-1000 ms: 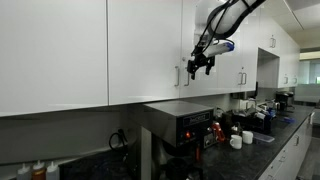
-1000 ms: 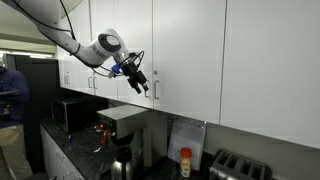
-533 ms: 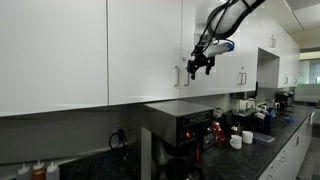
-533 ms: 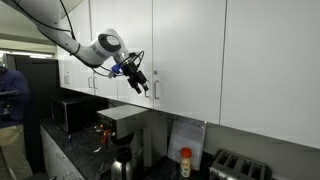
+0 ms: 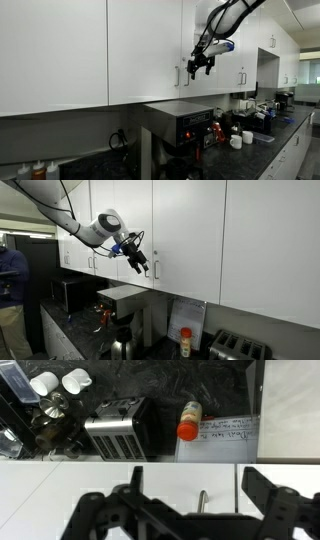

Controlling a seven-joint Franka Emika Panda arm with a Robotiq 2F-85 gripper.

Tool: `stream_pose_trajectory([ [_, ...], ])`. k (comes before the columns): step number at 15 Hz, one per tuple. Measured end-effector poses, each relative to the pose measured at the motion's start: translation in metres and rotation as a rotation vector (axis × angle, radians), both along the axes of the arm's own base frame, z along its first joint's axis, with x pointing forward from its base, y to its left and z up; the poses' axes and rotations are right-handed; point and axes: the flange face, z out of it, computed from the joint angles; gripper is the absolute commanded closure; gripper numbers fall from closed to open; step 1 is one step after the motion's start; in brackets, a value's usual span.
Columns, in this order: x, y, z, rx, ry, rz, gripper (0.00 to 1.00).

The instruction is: Open the right cabinet door

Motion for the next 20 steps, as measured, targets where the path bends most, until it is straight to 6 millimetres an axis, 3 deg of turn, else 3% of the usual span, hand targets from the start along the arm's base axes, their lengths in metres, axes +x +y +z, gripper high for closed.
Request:
stream_pose_trajectory([
  [20, 0.0001, 0.0017, 0.0007, -0.036, -0.015, 0.007, 0.00],
])
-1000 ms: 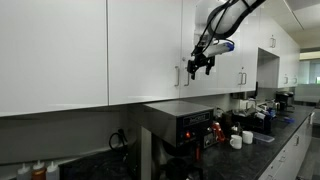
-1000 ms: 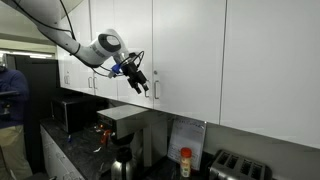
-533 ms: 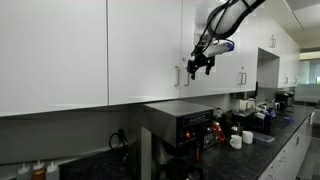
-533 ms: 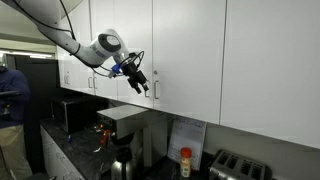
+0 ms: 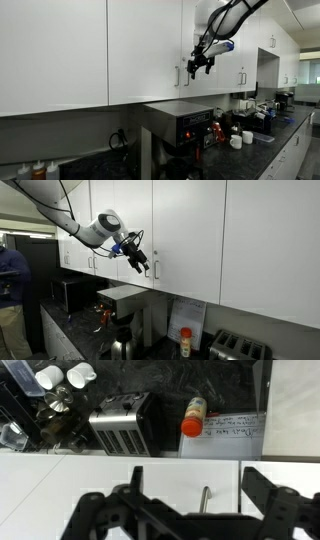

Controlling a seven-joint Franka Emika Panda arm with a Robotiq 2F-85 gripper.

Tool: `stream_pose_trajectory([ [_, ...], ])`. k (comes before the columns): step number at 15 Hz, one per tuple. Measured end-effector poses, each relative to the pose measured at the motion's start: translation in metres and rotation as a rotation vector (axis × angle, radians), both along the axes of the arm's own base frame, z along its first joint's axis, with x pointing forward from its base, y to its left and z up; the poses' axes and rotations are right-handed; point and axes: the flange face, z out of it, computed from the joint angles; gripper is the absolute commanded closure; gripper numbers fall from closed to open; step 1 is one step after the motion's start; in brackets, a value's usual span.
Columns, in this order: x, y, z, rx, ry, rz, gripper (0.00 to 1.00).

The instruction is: Open the right cabinet door

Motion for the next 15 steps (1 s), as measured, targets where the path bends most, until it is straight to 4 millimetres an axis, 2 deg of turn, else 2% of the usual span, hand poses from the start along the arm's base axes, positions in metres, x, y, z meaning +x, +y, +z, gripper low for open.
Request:
stream_pose_trajectory([
  [7, 0.003, 0.007, -0.001, -0.103, -0.091, -0.022, 0.00],
  [15, 0.014, 0.002, -0.023, -0.184, -0.198, -0.060, 0.00],
])
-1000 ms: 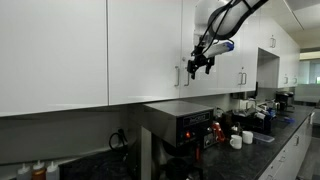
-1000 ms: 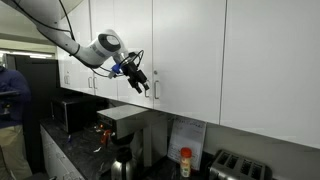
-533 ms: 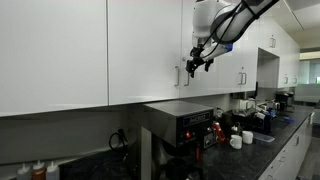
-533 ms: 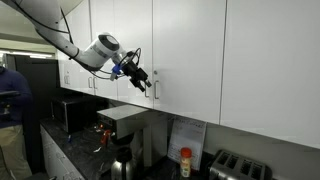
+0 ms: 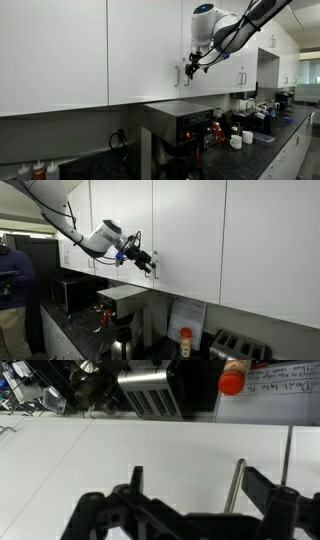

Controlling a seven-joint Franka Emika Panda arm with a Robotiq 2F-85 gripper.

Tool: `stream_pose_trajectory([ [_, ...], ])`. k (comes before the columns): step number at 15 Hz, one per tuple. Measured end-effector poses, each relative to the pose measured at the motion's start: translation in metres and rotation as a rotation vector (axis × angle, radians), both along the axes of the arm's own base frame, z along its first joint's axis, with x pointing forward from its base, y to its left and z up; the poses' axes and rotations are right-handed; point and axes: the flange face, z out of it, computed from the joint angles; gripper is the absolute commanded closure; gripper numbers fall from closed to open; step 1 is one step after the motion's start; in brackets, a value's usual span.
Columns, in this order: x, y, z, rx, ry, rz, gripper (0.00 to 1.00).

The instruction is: Open the right cabinet door

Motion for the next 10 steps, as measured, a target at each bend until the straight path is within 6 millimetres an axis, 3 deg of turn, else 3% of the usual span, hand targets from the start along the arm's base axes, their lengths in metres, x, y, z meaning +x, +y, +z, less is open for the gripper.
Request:
stream_pose_trajectory([
  [10, 0.021, 0.013, 0.007, -0.054, -0.094, 0.032, 0.00],
])
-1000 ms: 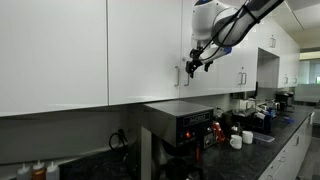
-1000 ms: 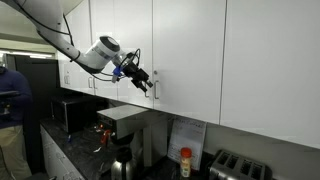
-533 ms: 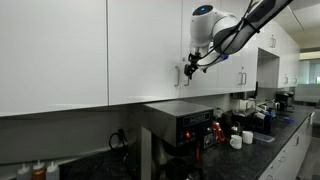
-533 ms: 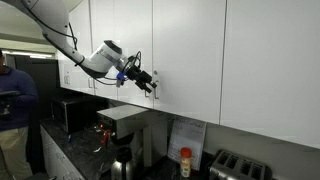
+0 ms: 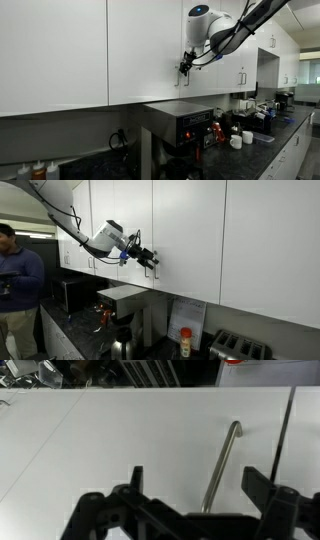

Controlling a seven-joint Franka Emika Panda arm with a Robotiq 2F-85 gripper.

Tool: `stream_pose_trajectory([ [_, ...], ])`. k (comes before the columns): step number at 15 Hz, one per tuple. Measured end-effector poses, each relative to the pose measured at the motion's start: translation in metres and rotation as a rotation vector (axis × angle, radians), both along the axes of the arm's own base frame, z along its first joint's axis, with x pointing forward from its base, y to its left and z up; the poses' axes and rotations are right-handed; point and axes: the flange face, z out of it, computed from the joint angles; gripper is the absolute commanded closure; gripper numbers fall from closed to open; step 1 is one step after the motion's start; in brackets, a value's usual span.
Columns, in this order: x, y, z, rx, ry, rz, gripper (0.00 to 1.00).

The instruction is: Open the right cabinet door

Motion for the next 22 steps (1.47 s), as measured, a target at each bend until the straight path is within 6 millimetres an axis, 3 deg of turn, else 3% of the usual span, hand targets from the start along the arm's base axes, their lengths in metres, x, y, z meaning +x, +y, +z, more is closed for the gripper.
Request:
stream_pose_trajectory([
  [17, 0.001, -0.012, 0.002, -0.019, -0.083, -0.059, 0.00],
  [22, -0.009, -0.012, 0.002, -0.018, -0.095, -0.095, 0.00],
])
